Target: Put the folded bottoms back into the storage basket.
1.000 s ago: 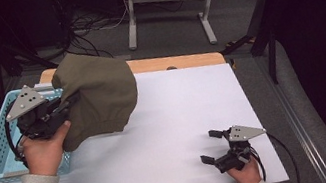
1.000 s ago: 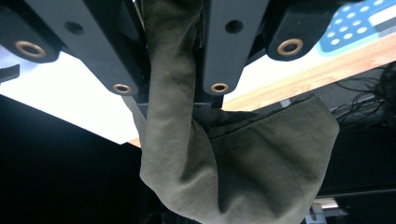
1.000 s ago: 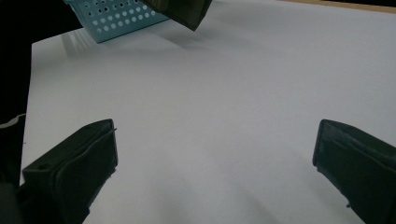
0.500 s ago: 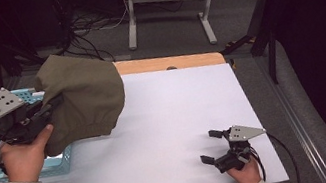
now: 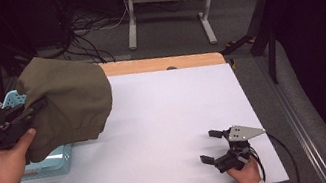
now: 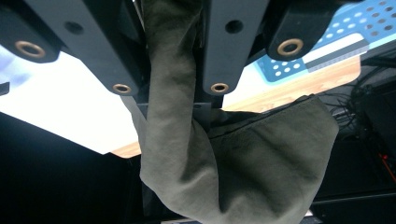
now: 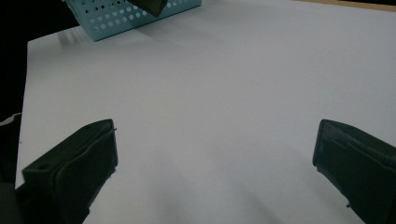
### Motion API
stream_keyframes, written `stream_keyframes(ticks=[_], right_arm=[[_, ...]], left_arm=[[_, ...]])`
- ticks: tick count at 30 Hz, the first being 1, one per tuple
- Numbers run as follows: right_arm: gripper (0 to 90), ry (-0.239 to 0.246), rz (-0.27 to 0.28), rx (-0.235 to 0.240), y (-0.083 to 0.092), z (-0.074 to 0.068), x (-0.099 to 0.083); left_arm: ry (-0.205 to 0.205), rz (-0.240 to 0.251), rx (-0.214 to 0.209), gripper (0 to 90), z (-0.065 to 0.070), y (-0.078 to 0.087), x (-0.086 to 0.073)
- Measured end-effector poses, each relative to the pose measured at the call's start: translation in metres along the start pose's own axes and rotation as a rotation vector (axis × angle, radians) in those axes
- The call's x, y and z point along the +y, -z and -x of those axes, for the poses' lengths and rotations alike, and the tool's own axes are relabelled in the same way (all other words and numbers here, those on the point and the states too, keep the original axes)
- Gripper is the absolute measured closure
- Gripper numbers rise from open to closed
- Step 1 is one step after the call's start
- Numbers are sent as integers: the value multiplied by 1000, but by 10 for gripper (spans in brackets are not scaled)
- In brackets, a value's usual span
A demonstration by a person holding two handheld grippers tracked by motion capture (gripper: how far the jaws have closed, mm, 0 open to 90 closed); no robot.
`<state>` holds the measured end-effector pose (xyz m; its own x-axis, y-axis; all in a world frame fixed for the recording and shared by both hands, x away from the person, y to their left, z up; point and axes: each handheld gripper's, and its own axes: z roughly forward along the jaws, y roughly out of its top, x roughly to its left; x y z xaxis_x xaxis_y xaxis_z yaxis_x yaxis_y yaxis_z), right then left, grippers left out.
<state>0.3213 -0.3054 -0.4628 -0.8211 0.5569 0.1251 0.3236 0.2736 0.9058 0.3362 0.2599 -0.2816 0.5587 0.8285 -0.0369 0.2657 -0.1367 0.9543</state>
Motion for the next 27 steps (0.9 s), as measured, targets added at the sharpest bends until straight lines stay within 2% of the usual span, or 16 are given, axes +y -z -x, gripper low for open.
stream_keyframes(ticks=[15,18,27], right_arm=[[3,-1,4,2,1,1,0],[3,-3,3,2,1,1,0],[3,-7,5,2,1,1,0]], left_arm=[[26,-12,28,817,-18,20,-8],[46,-18,20,817,-21,24,-9],[48,-57,1,817,-26,31,-6]])
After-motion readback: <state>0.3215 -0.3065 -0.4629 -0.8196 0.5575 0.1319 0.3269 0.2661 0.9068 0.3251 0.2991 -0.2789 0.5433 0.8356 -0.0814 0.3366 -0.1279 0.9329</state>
